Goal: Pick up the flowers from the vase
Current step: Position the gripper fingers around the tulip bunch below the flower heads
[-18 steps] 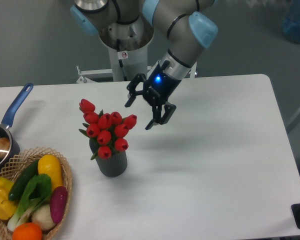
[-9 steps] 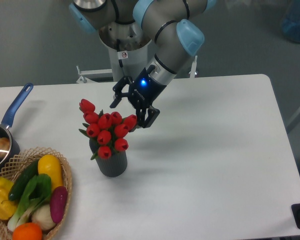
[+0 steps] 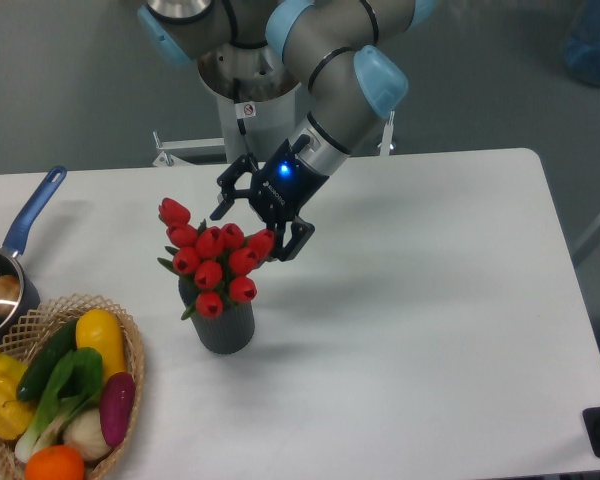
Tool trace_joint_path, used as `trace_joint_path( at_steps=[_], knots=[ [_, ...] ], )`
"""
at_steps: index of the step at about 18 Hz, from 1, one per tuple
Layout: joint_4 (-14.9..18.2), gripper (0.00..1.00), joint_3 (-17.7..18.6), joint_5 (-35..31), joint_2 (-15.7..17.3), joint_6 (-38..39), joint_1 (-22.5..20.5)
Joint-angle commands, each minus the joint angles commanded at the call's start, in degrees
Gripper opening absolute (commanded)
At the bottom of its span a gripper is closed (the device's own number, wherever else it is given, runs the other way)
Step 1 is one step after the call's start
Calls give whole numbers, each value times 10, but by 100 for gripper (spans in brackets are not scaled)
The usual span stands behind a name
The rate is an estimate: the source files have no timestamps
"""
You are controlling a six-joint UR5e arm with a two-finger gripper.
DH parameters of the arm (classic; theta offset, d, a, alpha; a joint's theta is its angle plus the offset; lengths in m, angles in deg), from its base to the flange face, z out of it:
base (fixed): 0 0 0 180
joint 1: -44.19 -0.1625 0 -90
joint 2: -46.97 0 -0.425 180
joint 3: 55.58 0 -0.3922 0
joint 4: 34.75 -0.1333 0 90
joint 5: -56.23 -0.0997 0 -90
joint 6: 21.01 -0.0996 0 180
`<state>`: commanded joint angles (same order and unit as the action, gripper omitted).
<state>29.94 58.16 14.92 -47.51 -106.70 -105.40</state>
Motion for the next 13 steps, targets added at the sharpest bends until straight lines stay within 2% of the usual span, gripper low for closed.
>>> trace_joint_path(
  at_steps=[6,13],
  knots=[
    [-61,100,-3,0,-21,44,23],
    [-63,100,-7,0,-22,60,30]
  ],
)
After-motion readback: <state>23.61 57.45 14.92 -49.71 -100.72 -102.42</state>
